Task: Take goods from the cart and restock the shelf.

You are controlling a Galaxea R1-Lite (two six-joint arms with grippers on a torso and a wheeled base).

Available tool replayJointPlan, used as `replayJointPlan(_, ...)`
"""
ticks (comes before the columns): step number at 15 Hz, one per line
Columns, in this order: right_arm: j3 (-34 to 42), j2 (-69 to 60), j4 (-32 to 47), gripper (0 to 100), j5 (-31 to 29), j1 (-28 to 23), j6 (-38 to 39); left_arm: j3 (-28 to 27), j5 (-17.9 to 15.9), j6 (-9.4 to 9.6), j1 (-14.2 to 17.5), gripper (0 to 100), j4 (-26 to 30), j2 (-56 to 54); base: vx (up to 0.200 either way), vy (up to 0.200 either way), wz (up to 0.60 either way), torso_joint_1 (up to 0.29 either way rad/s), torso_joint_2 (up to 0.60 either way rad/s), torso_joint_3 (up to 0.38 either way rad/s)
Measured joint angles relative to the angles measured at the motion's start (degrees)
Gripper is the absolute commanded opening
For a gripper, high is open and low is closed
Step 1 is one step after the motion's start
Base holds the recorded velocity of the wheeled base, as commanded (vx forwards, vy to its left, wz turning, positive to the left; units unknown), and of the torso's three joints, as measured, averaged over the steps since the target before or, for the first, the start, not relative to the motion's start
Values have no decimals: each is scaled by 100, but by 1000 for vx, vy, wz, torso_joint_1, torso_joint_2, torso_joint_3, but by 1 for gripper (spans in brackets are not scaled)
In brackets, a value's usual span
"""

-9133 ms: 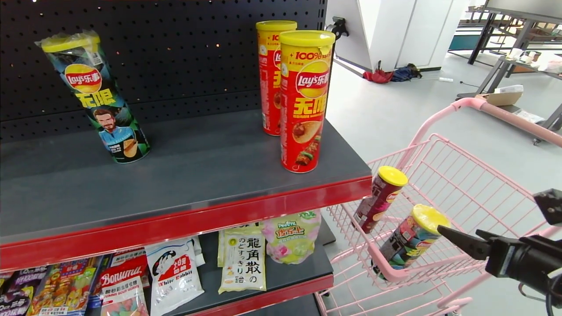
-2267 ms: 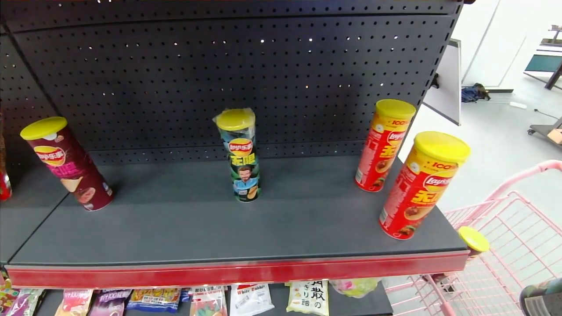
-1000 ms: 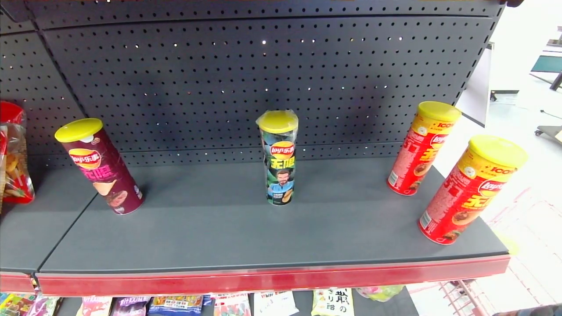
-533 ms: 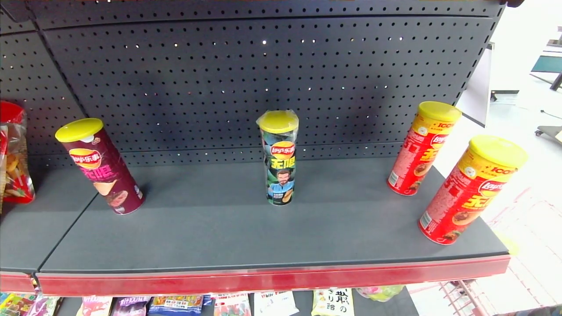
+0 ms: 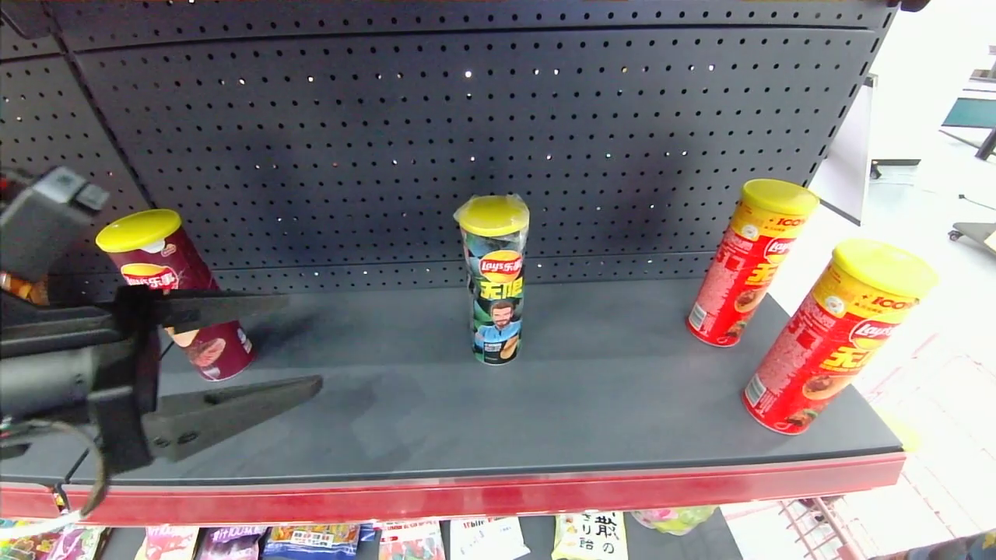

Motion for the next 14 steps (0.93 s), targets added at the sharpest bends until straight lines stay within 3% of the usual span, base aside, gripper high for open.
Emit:
replayJointPlan(2,-41,-7,5,0,-52,-5,0,-319,-354,233,-119,100,-580,979,0,0,0,0,0,0)
replayJointPlan(4,-74,-10,13,0,-62,-7,1,-813,-580,312,-351,100,-969,1757,0,0,0,0,0,0)
replayJointPlan(7,-116,-13,32,0,-90,-22,4,-1563,-747,323,-653,100,-1169,2638,0,0,0,0,0,0)
replayJointPlan(14,-99,17,54,0,-90,-22,6,-2665,-774,244,-730,100,-1330,3790,0,0,0,0,0,0)
